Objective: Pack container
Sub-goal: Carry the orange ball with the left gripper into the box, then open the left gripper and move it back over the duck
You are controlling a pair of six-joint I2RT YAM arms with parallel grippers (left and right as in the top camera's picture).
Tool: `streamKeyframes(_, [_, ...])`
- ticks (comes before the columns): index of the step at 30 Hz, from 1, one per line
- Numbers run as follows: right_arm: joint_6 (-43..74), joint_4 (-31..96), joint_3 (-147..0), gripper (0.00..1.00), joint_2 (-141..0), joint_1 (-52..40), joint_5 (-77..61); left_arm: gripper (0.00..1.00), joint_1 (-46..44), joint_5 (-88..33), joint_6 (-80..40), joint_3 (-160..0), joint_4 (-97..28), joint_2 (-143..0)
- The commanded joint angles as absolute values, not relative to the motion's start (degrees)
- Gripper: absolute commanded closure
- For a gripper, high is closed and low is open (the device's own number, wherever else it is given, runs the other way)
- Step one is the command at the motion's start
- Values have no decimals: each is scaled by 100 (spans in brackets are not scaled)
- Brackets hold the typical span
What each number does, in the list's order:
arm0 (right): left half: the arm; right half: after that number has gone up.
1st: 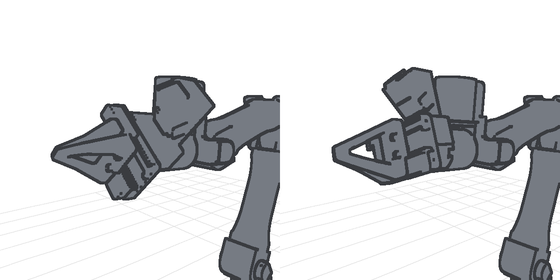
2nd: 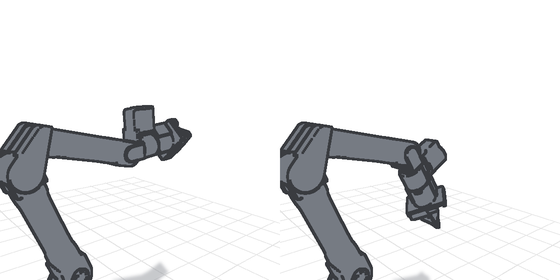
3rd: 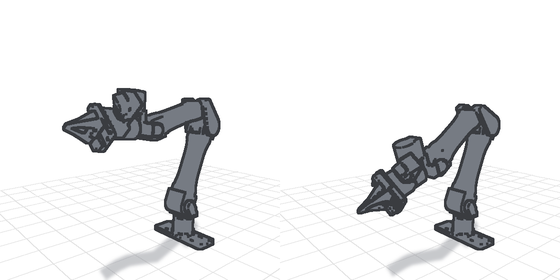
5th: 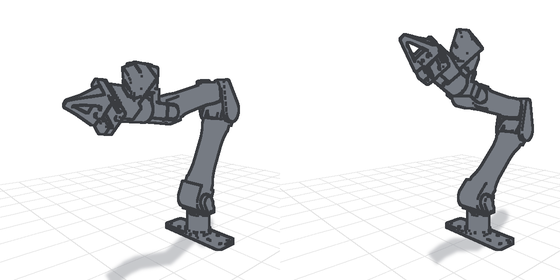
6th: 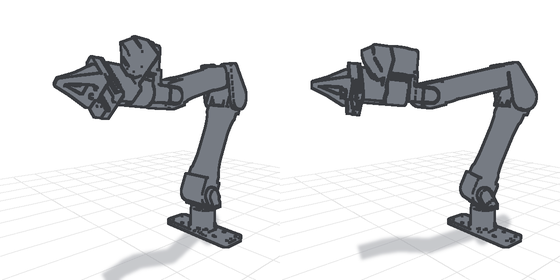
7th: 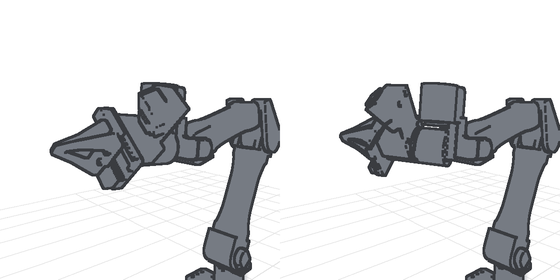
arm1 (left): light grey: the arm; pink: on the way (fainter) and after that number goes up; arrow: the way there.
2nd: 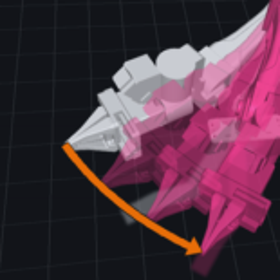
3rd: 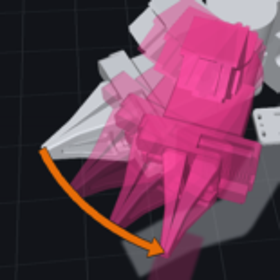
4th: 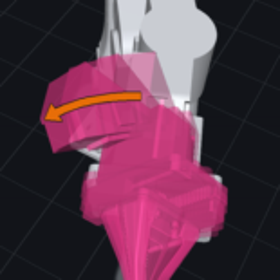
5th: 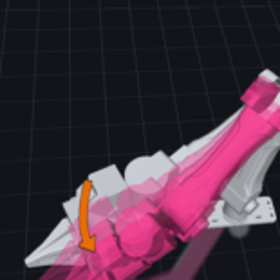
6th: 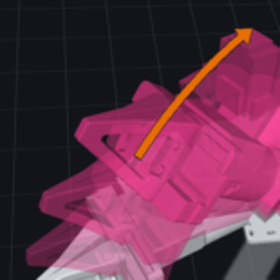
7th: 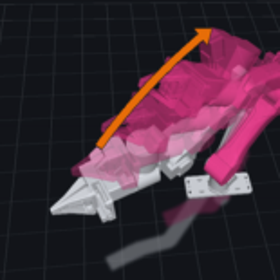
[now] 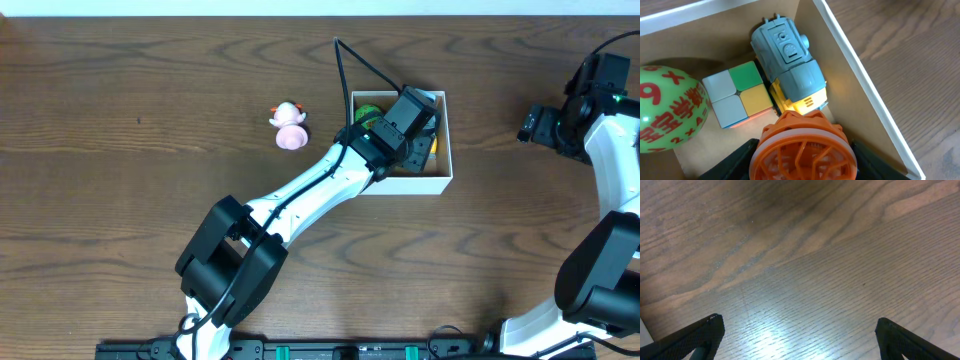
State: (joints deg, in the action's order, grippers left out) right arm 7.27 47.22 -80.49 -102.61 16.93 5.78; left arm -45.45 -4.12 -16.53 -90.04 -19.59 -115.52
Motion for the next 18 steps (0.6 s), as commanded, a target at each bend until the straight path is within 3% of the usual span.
streamKeyframes(1, [829,4713,-8034,1,-10287,1719,574,45,-4534,-388,-1684,-8919,-2010,-11611])
streamKeyframes(7, [829,4713,-8034,1,-10287,1719,574,44,-4536,-390,-1686,-8910,-2025,-11760])
streamKeyframes(8, [829,4713,-8034,1,-10287,1719,574,33,-4536,-390,-1686,-8910,-2027,-11769])
streamKeyframes(9, [829,4713,-8034,1,-10287,1719,574,31,-4534,-390,-1686,-8910,-2027,-11778])
streamKeyframes(18, [829,4713,-8034,1,-10287,1719,576,28,-4532,-388,-1682,-8912,-1905,-11749])
